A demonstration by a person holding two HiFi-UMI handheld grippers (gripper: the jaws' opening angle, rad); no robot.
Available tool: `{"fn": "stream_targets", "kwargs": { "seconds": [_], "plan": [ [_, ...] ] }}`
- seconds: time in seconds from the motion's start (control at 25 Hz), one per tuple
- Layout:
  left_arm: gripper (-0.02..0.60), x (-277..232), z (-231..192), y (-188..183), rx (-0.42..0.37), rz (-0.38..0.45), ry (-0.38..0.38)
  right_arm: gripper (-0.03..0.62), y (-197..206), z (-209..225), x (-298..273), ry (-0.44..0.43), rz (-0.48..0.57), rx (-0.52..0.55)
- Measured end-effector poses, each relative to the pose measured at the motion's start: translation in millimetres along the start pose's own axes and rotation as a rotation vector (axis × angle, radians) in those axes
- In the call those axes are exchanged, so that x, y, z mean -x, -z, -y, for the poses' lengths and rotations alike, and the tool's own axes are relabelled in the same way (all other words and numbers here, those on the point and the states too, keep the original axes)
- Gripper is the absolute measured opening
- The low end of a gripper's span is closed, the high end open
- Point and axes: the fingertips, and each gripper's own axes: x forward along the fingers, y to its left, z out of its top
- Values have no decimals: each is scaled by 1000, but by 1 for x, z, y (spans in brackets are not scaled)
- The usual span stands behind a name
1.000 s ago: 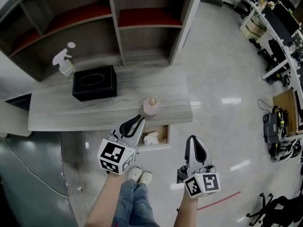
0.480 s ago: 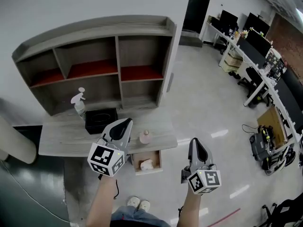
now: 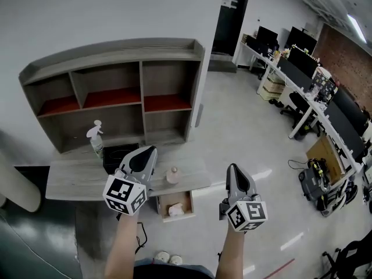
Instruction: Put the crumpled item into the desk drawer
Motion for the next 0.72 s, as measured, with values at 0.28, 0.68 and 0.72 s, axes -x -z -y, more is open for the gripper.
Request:
{"fn": "stream_targets", "kwargs": {
  "seconds": [0.28, 0.68, 0.72],
  "plan": [
    [3, 6, 1, 8, 9, -17, 16, 11, 4, -6, 5, 6, -17, 10],
    [3, 19, 3, 15, 19, -38, 18, 11, 9, -18, 8, -9, -29, -3],
    [3, 20, 3, 14, 19, -38, 17, 11, 9, -20, 9, -12, -29, -3]
  ]
}}
